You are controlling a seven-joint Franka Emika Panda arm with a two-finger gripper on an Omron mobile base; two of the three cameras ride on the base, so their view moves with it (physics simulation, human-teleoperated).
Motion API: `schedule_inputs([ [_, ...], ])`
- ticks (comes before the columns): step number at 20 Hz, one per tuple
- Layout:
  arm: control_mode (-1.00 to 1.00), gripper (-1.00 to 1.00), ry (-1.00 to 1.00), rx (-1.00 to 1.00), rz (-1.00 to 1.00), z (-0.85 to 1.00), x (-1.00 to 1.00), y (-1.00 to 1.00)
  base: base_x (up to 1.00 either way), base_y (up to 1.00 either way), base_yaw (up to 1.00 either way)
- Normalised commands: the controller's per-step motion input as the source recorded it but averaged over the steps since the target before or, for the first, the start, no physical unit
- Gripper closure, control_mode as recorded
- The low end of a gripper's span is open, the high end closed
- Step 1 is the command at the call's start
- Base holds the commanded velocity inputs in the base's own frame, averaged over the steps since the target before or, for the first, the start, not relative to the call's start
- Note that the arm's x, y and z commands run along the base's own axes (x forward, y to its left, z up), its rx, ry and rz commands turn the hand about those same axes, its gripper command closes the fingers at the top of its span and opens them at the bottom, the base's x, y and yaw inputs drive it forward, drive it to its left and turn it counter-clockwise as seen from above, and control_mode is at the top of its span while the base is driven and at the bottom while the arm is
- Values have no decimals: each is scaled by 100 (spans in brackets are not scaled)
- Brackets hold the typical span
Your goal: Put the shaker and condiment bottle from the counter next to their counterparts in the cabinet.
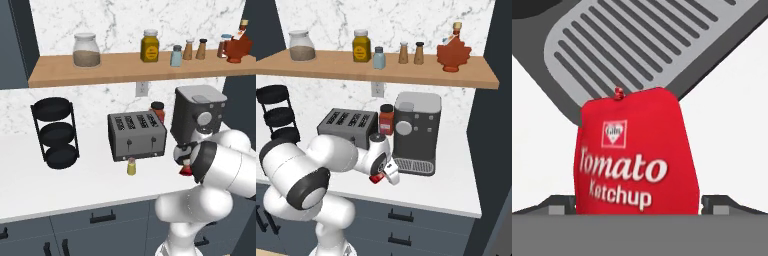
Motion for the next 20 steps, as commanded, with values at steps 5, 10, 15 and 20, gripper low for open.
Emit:
schedule_inputs([
  [5, -100, 100, 0, 0, 0, -24, 1, 0, 0, 0, 0],
  [10, -100, 100, 0, 10, -15, 28, 12, 0, 0, 0, 0],
  [15, -100, 100, 0, 9, -18, 70, 7, -9, 0, 0, 0],
  [20, -100, 100, -1, 4, -17, 71, 0, 0, 0, 0, 0],
])
